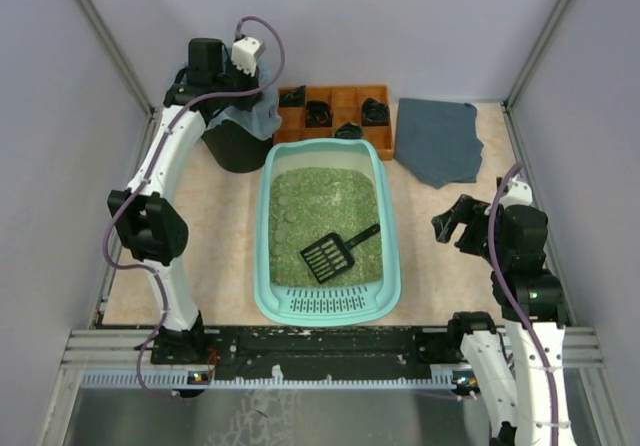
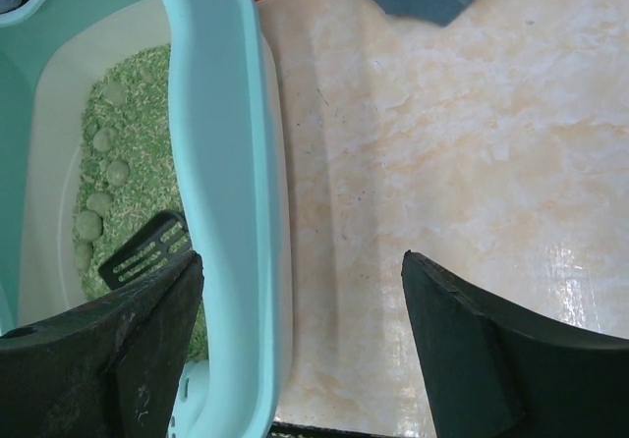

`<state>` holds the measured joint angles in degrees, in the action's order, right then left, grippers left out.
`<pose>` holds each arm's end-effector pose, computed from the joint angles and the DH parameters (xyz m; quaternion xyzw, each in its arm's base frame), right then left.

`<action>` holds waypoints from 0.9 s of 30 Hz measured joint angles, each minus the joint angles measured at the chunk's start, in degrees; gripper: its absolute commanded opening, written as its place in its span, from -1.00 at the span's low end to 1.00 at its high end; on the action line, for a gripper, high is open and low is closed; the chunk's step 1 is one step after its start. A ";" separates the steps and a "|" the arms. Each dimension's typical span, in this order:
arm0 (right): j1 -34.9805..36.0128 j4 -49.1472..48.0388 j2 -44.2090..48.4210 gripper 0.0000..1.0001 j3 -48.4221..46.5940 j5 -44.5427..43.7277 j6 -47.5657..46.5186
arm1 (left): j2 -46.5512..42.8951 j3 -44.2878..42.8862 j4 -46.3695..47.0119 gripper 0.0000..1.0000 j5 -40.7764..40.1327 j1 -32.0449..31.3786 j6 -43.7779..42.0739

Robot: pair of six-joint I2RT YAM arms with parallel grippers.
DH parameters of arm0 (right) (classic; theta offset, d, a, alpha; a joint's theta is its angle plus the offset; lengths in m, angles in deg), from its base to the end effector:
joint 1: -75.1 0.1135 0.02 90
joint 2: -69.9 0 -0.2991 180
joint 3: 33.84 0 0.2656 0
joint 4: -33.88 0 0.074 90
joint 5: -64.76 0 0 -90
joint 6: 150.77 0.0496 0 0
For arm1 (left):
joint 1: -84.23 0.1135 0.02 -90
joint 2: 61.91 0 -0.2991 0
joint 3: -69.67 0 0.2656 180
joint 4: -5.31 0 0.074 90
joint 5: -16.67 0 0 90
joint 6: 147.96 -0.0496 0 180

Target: Clean the litter box

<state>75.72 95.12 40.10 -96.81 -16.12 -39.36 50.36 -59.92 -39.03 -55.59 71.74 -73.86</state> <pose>0.0912 0.0088 0.3496 0.1140 0.8481 0.1649 0.4904 0.4799 -0.1218 0.4143 0.2847 0.7971 -0.1161 0.5198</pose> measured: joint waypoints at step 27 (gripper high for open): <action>0.00 -0.15 -0.96 0.63 -0.04 1.66 0.02 | -10.78 9.25 -11.19 -0.16 -3.80 -3.56 0.09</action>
<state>75.72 94.96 39.14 -96.85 -14.46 -39.34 39.59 -50.68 -50.23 -59.39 68.18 -73.77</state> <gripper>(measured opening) 0.813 0.221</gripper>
